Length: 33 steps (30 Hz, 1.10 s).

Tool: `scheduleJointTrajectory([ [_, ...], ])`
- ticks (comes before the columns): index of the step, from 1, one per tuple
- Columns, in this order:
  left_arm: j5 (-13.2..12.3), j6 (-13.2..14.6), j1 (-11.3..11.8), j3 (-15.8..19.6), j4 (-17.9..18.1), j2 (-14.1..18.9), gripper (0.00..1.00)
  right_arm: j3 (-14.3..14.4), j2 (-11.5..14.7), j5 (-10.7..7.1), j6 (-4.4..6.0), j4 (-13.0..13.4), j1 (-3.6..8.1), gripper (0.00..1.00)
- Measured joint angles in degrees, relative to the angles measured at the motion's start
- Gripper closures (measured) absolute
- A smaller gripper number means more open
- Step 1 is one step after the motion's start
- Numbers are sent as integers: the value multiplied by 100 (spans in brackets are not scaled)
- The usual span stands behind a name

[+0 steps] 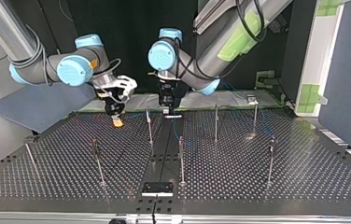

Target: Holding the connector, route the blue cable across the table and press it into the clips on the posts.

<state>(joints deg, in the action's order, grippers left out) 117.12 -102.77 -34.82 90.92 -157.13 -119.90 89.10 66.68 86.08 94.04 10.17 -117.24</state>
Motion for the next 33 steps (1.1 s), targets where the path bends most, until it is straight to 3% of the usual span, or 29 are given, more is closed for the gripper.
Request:
scheduleJointTrajectory([
  [6,-287,-98,6,353,331,-301,100,239,-1,60,-111,27,5,100],
  [11,-403,-117,8,493,416,-501,100,406,-6,67,-109,161,3,100],
  [17,-516,-150,6,318,378,-535,100,496,-86,68,-75,321,6,100],
  [24,-609,-206,4,-16,266,-558,100,516,-374,50,-69,348,26,100],
  [33,-649,-218,50,-226,130,-827,100,517,-425,-46,33,597,168,100],
])
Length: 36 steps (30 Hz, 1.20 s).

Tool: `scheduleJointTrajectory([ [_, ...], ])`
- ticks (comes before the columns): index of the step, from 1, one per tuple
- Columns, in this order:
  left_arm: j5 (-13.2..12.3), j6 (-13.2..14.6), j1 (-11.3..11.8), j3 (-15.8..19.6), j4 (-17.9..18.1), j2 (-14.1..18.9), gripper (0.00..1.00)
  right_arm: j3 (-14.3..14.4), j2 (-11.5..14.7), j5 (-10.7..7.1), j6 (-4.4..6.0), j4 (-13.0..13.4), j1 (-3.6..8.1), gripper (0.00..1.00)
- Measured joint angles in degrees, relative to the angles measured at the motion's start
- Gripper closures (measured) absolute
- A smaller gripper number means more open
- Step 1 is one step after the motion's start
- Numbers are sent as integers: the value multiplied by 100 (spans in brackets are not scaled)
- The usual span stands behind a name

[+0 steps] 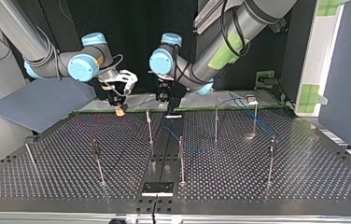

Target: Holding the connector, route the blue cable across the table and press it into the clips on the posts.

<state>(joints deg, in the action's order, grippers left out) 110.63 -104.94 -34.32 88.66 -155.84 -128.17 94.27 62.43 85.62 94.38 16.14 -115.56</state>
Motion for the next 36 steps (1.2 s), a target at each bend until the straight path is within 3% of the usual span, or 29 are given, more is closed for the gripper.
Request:
scheduleJointTrajectory([
  [10,-116,-8,155,-298,-53,-16,100,0,-188,-116,35,145,113,100],
  [22,-280,13,349,-705,-240,-376,100,-39,-213,-272,87,277,301,100],
  [34,-334,61,599,-1266,-585,-412,100,-127,-225,-336,98,307,498,100],
  [35,-338,71,617,-1294,-632,-412,92,-136,-225,-342,99,306,508,100],
  [36,-341,76,626,-1308,-664,-413,92,-142,-226,-348,99,305,519,100],
])
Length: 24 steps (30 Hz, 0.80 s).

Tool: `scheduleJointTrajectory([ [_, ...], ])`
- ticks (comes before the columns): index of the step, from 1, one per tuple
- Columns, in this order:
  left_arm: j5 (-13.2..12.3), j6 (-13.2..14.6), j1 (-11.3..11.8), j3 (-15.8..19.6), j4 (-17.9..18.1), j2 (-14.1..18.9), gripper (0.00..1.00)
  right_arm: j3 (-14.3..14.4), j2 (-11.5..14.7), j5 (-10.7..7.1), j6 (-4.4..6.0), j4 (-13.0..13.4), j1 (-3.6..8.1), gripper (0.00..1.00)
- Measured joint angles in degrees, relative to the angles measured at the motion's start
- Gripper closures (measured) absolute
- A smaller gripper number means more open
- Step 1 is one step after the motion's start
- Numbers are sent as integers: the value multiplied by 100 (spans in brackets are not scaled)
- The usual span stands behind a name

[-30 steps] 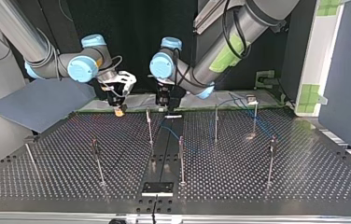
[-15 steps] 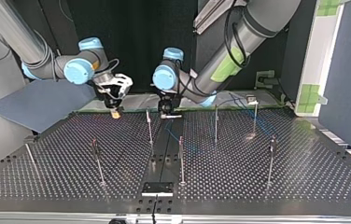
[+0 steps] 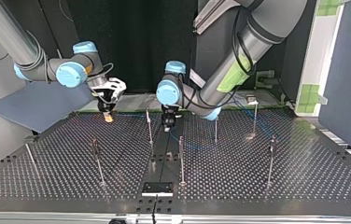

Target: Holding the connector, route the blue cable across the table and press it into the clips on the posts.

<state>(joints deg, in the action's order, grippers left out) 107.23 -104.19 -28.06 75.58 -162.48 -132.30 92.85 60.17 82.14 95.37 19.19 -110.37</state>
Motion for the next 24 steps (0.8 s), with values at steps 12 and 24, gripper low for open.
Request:
scheduleJointTrajectory([
  [12,143,132,-66,-26,-411,0,0,-9,0,-12,1,-8,26,100],
  [24,264,298,-260,-21,-1080,107,0,-13,2,-45,1,-26,43,100],
])
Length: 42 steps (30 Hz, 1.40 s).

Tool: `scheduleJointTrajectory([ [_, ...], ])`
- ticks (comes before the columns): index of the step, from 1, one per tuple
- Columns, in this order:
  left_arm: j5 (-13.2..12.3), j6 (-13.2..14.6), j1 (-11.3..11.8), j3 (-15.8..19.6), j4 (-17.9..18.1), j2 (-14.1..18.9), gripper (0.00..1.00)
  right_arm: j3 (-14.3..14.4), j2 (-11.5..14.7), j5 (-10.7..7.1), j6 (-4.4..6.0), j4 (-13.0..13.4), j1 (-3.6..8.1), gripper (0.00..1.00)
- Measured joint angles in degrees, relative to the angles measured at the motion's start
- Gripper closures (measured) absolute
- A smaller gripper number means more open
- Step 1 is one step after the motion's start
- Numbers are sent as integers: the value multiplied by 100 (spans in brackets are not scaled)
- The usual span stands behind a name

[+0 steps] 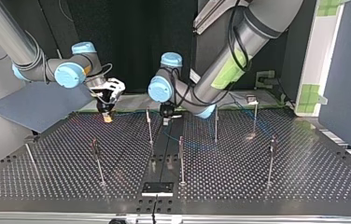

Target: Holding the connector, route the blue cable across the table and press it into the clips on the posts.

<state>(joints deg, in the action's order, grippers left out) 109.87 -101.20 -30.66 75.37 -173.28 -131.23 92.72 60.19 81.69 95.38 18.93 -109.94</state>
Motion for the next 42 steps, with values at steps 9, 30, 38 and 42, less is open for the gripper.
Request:
scheduleJointTrajectory([
  [9,219,0,-455,2,-104,80,0,-1,3,-3,80,-18,86,100],
  [30,590,-446,-1302,11,247,108,0,-5,15,-3,48,-25,255,100],
  [38,625,-615,-1250,-199,441,-18,0,-10,50,-5,55,-28,276,100],
  [42,589,-666,-1214,-396,441,-36,0,-11,65,-23,66,-29,289,100],
])
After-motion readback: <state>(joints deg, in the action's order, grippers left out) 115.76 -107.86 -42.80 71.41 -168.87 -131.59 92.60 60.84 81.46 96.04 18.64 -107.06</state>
